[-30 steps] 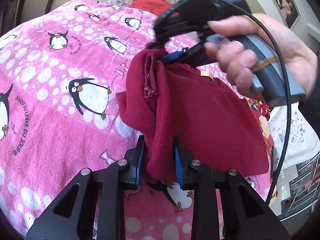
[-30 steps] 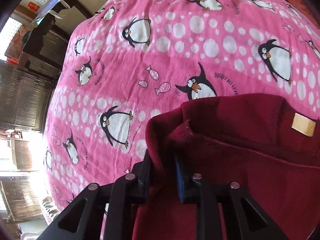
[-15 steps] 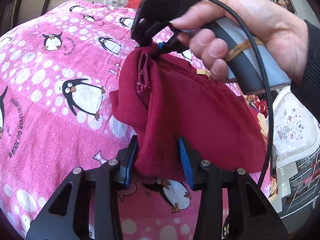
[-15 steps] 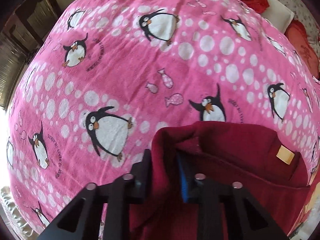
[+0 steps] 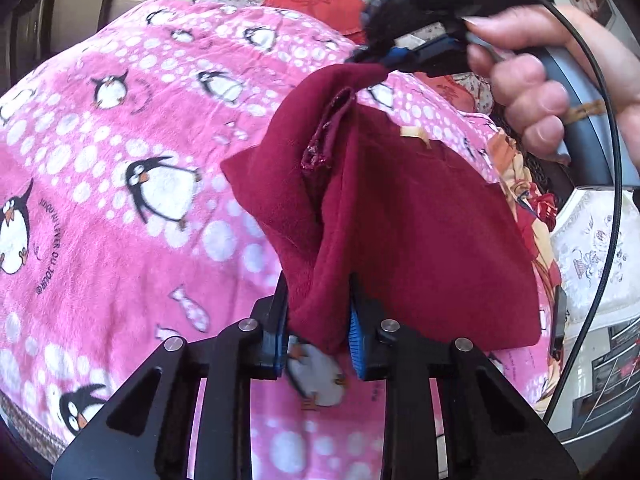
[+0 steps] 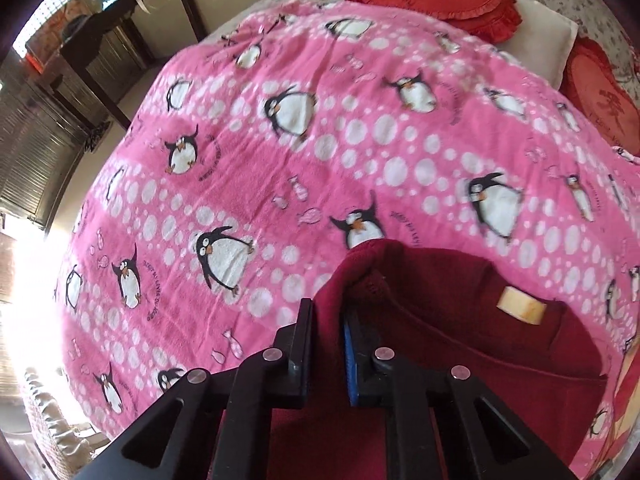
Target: Fold small clothes
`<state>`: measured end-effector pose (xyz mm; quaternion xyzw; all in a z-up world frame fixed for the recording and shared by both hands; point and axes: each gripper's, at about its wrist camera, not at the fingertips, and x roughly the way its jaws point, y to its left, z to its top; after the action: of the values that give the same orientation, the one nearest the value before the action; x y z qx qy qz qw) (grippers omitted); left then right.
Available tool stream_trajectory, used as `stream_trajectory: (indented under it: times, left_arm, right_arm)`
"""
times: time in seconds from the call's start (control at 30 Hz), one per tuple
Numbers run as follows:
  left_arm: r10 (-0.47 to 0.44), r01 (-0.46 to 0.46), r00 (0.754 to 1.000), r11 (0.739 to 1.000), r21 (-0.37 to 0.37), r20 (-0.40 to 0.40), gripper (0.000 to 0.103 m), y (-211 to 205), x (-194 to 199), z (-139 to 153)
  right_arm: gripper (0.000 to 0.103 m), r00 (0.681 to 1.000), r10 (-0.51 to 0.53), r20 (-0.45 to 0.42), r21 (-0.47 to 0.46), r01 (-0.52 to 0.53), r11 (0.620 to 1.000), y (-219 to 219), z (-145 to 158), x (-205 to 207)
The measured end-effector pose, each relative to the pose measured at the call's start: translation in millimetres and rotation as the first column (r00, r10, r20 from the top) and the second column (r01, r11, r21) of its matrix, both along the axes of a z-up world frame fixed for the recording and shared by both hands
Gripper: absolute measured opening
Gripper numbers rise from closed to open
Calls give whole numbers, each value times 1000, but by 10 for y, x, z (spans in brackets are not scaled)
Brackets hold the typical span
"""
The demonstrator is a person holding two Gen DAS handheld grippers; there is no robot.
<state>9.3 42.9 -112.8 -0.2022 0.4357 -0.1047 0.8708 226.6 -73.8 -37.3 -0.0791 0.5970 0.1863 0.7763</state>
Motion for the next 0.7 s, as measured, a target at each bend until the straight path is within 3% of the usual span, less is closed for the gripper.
stream_trajectory:
  times: [0.13,0.17,0.27,0.33,0.4,0.43,0.57,0.7]
  left_arm:
    - [-16,15,1000,1000,21,19,23,-161,-17,119]
    - [-19,18,999,1000,25,26,23,-203,-23,157]
    - [-19,17,999,999,39,50,23,-259,-34,234]
    - [-21,19,999,999,43,47,23,-240,-32,216]
    - [-13,12,999,999,45,36,23,-196,-32,165]
    - [-14,12,999,999,43,32,23,-173,-40,142]
    - [-23,21,998,999,41,50,23,-182,-79,161]
    - [-49,45,994,998,40,101,23,-224,-131,234]
  right_arm:
    - [1,999,-42,34,7,42,999,-524,247,-5]
    - [1,998,-54,33,10,54,998,-359,189,13]
    - [1,997,-77,-27,166,80,983,-535,115,31]
    - [4,988,-118,-96,310,143,940,-679,60,9]
    - [10,975,-165,-147,403,212,890,-743,-19,-30]
    - [18,973,-170,-158,422,222,879,-733,-34,-39]
    - [63,979,-129,-155,424,184,887,-357,-74,-44]
    - [65,982,-53,-180,337,112,935,237,-152,45]
